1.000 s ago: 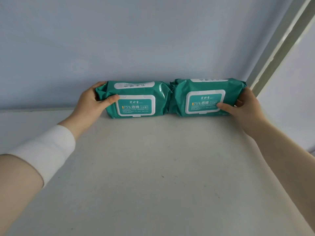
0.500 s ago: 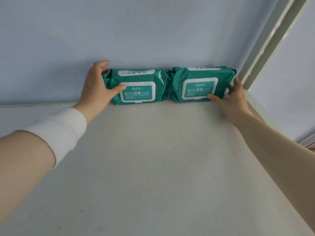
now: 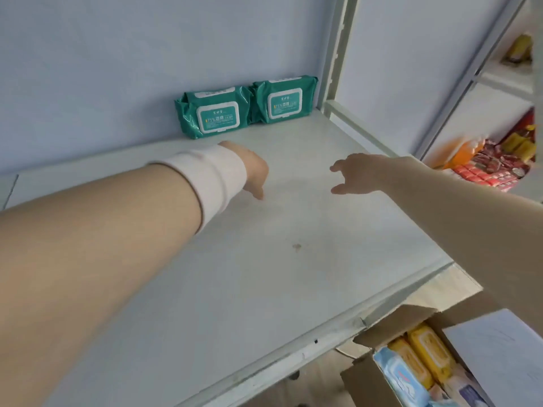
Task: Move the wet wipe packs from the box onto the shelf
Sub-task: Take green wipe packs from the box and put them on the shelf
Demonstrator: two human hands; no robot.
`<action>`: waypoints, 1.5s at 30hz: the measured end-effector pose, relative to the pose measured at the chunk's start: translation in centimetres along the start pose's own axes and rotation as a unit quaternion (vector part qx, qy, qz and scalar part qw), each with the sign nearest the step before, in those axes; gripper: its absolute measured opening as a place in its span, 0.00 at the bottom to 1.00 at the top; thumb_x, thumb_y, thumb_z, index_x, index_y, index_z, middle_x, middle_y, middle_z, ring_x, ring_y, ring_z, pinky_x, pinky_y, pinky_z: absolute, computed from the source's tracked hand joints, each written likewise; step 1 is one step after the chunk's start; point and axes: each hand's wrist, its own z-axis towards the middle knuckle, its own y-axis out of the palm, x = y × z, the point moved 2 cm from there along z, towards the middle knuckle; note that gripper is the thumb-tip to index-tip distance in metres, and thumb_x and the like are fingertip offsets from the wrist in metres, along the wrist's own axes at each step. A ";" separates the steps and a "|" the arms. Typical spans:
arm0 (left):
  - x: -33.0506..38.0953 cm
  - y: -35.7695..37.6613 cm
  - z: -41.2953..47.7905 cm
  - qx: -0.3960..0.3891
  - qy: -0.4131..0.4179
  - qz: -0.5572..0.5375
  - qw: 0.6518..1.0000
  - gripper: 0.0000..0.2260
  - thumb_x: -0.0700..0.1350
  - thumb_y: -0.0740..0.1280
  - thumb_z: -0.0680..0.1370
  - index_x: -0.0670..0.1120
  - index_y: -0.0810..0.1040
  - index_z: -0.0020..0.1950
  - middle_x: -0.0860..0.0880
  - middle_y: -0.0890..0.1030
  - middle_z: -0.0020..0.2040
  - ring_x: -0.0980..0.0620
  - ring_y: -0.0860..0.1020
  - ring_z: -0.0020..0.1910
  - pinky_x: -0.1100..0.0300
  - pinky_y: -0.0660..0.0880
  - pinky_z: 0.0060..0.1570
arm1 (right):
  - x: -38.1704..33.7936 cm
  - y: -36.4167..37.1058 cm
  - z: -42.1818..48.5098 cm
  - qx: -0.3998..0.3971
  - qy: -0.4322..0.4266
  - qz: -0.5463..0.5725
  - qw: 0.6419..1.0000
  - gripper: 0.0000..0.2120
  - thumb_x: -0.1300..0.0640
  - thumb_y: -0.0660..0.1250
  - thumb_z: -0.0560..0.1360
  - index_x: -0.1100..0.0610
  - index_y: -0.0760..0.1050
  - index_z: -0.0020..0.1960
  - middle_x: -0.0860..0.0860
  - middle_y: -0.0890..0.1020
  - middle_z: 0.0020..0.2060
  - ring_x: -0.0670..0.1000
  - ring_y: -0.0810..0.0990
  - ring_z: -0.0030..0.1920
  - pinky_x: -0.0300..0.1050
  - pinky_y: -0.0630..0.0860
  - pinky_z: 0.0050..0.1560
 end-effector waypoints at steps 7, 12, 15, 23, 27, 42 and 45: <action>9.7 -4.0 -7.8 -0.009 0.124 0.036 0.992 0.27 0.64 0.61 0.73 0.51 0.70 0.67 0.49 0.74 0.66 0.46 0.74 0.63 0.49 0.69 0.65 | 4.0 3.7 -15.0 -0.032 0.029 0.007 0.999 0.29 0.42 0.56 0.78 0.52 0.55 0.75 0.50 0.65 0.72 0.54 0.64 0.71 0.51 0.62 0.71; 20.1 -6.7 -12.4 0.015 0.200 0.098 0.975 0.27 0.63 0.60 0.75 0.51 0.67 0.69 0.46 0.74 0.65 0.45 0.74 0.61 0.50 0.70 0.63 | 8.8 8.3 -24.7 -0.055 0.037 0.031 0.997 0.28 0.42 0.57 0.78 0.52 0.59 0.74 0.51 0.67 0.71 0.54 0.66 0.70 0.49 0.63 0.68; 28.1 -7.6 -15.1 0.028 0.260 0.118 0.958 0.26 0.60 0.59 0.77 0.47 0.67 0.70 0.44 0.74 0.66 0.45 0.74 0.61 0.53 0.69 0.60 | 12.8 12.4 -30.4 -0.061 0.056 0.061 0.995 0.26 0.43 0.57 0.78 0.53 0.62 0.72 0.52 0.70 0.68 0.54 0.69 0.67 0.49 0.66 0.66; 49.1 -3.1 -16.9 0.028 0.377 0.134 0.916 0.23 0.57 0.61 0.77 0.49 0.67 0.70 0.48 0.75 0.64 0.45 0.75 0.60 0.50 0.72 0.60 | 24.2 31.2 -42.6 -0.161 0.216 0.164 0.949 0.25 0.47 0.59 0.78 0.58 0.65 0.70 0.55 0.71 0.67 0.56 0.70 0.66 0.47 0.67 0.65; 56.4 1.3 -14.4 -0.026 0.413 0.176 0.893 0.23 0.57 0.60 0.78 0.47 0.68 0.69 0.46 0.74 0.65 0.44 0.74 0.61 0.51 0.73 0.58 | 26.8 40.9 -43.8 -0.227 0.247 0.200 0.920 0.26 0.44 0.58 0.78 0.59 0.67 0.69 0.55 0.73 0.65 0.56 0.72 0.64 0.50 0.70 0.64; 70.5 14.1 -5.8 -0.257 0.462 0.166 0.832 0.23 0.53 0.58 0.79 0.46 0.63 0.72 0.43 0.69 0.70 0.43 0.70 0.68 0.51 0.68 0.63 | 27.4 59.3 -41.5 -0.363 0.278 0.411 0.788 0.25 0.46 0.59 0.77 0.56 0.64 0.70 0.57 0.70 0.67 0.57 0.70 0.66 0.49 0.70 0.62; 71.0 14.4 -5.8 -0.289 0.428 0.154 0.842 0.23 0.53 0.59 0.79 0.44 0.64 0.72 0.44 0.70 0.70 0.44 0.70 0.68 0.51 0.68 0.65 | 30.6 59.9 -40.9 -0.359 0.274 0.398 0.799 0.24 0.46 0.58 0.78 0.55 0.64 0.71 0.57 0.71 0.67 0.58 0.70 0.66 0.51 0.70 0.61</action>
